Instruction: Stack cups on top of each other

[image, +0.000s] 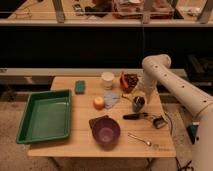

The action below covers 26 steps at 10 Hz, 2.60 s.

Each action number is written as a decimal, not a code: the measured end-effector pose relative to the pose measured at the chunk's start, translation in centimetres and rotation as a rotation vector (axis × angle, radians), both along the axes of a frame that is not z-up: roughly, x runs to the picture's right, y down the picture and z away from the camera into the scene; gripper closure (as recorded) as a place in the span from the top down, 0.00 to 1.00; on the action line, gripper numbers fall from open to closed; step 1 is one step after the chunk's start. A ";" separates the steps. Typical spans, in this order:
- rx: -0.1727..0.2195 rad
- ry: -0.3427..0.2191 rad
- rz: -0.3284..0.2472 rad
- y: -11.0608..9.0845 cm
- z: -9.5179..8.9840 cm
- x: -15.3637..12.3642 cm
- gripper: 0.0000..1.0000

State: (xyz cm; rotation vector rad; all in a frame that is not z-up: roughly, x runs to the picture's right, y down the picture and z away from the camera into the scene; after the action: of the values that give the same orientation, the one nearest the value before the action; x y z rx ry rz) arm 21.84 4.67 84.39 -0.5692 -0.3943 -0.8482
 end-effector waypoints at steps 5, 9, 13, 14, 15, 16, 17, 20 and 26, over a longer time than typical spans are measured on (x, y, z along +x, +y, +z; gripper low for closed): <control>-0.014 0.003 -0.008 0.6 0.3 -0.3 0.77; -0.037 -0.004 -0.029 2.1 1.9 -1.2 0.77; -0.061 -0.016 -0.038 4.1 3.4 -1.1 0.74; -0.064 -0.016 -0.039 4.3 3.4 -0.9 0.67; -0.066 -0.017 -0.039 4.6 3.5 -0.7 0.58; -0.067 -0.022 -0.045 4.7 3.5 -0.9 0.46; -0.069 -0.026 -0.051 4.7 3.6 -1.1 0.37; -0.074 -0.033 -0.065 4.9 3.4 -1.4 0.06; 0.028 -0.133 -0.077 -2.1 -4.7 -4.6 0.00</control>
State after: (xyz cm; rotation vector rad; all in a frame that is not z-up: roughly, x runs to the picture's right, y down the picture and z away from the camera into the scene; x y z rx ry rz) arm 17.22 2.55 79.74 -0.5060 -0.4832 -0.9671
